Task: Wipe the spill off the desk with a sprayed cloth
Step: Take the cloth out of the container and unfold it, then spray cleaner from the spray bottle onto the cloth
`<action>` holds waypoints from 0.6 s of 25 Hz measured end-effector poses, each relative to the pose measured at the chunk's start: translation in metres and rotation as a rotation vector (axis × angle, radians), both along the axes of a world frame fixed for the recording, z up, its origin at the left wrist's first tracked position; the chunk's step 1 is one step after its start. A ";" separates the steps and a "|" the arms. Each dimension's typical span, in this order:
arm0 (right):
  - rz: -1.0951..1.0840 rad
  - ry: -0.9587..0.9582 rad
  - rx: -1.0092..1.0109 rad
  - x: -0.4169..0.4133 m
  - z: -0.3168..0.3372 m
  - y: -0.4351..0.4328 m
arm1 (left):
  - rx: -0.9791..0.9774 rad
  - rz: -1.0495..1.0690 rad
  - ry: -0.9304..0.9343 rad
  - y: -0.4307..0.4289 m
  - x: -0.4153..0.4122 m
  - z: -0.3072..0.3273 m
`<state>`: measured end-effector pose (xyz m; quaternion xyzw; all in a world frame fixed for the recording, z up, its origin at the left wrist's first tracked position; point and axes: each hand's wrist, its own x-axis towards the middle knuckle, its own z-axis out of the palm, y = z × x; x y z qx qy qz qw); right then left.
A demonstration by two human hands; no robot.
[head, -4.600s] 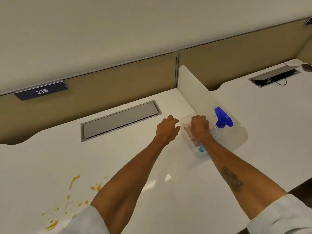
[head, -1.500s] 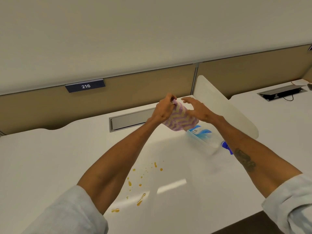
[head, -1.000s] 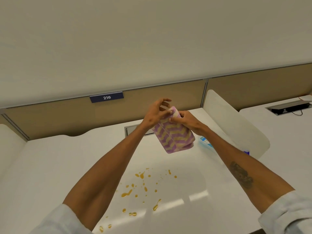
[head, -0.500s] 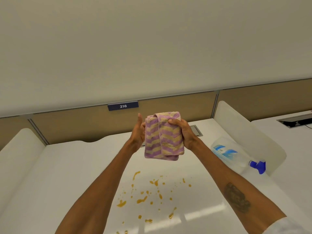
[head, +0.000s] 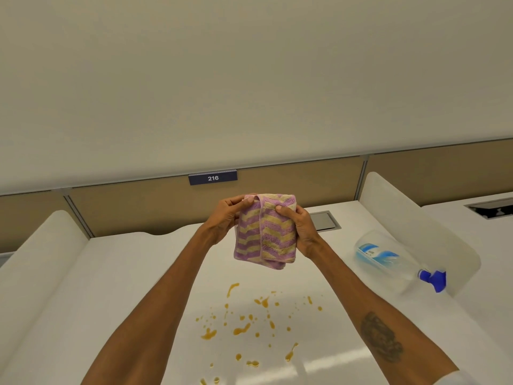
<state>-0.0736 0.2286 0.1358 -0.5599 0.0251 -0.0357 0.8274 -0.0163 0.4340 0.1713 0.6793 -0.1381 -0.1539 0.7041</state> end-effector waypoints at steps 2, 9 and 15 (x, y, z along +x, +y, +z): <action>-0.005 0.000 0.011 -0.001 -0.001 -0.002 | 0.011 -0.018 -0.012 0.001 0.001 0.002; -0.025 -0.011 0.051 -0.004 -0.007 -0.015 | 0.030 -0.101 0.003 -0.013 -0.001 0.001; -0.009 -0.084 0.007 -0.013 -0.010 -0.039 | -0.014 -0.074 0.016 -0.036 0.001 -0.006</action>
